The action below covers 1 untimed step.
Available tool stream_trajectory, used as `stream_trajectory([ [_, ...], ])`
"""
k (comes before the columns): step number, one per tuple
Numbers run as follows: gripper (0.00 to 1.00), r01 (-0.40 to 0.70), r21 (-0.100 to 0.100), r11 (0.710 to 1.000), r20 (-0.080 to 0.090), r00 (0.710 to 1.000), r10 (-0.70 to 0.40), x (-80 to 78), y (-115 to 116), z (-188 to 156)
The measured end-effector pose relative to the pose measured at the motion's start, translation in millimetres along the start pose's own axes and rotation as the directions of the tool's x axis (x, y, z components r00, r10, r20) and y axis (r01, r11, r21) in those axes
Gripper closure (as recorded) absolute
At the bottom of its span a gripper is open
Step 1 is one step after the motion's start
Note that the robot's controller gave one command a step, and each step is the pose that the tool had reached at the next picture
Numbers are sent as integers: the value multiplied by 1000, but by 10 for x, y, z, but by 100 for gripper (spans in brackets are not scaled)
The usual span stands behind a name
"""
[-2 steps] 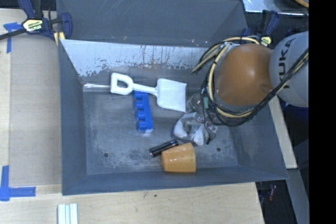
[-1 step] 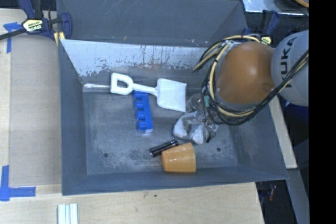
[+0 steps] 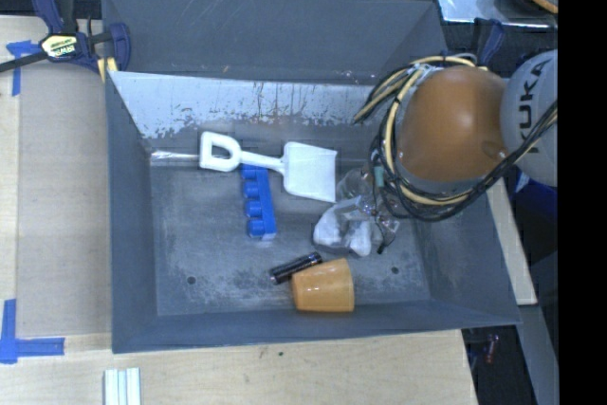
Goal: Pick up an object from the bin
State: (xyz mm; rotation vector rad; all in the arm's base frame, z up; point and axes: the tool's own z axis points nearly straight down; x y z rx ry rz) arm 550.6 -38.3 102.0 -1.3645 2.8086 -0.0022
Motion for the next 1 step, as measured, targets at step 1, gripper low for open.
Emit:
stream_trajectory([
  [1, 100, -1, -3, 1000, -1, 1000, 1, -3, 3, -358],
])
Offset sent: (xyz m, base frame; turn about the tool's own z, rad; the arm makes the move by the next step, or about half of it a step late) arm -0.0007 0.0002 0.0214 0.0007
